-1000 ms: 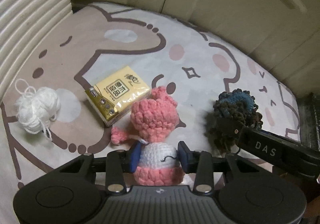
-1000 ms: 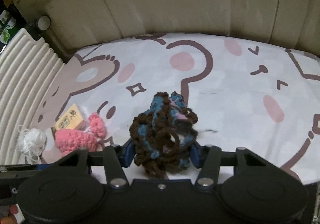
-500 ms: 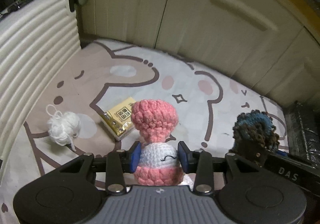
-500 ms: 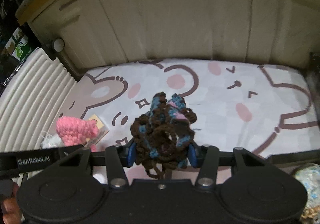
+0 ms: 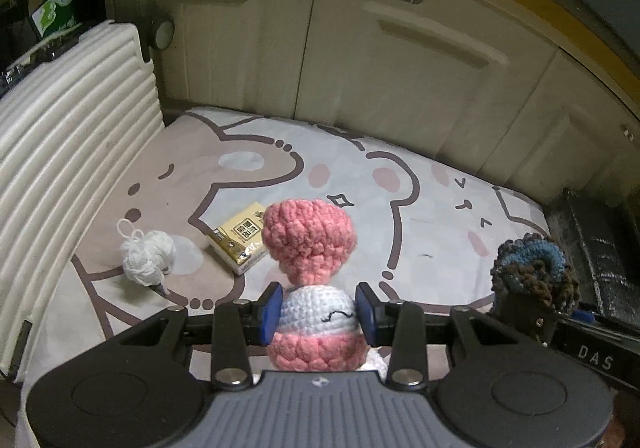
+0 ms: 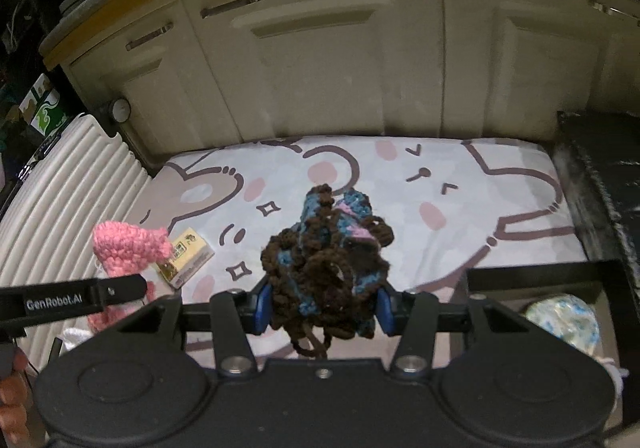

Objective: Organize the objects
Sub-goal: 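Carry the doll and yarn ball in both tools over the black box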

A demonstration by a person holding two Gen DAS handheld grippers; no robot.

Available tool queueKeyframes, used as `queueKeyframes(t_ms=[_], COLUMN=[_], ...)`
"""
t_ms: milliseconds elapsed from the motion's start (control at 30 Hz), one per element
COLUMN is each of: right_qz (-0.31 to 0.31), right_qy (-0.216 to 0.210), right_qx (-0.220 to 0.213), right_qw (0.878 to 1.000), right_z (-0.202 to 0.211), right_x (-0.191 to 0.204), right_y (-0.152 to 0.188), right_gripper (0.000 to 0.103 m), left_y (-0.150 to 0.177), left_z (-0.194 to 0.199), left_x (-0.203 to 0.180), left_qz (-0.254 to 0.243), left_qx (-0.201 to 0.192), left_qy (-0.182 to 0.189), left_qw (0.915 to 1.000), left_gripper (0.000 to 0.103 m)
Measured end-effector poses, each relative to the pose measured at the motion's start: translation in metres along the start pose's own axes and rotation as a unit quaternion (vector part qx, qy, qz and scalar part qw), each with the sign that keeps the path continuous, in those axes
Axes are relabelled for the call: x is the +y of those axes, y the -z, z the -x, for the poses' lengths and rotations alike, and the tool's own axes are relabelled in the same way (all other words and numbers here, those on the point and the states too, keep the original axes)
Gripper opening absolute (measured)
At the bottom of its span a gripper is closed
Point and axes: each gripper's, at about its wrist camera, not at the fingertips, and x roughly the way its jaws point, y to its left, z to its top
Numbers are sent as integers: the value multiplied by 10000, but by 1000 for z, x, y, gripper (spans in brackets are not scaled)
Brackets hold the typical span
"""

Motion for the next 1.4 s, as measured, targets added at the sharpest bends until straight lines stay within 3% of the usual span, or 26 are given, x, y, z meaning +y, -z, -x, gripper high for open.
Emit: queueKeyframes(t_ms=[333,633,1400], right_qz=[-156,82,-149], right_qy=[-130,33,301], right_qx=[-129,-174,-239], right_qw=[9997,9998,9991], right_z=[33,54,70], right_x=[-7,1,-31], right_y=[10,18,23], right_gripper=[51,51,51], left_y=[9,16,22], left_z=[27,40,34], left_x=[-11,-13,-49], left_qz=[-349,-436,-795], left_qx=[-189,-256,-235], left_qy=[-82,-60,214], left_qw=[9992,9987,9963], left_gripper=[41,41,41])
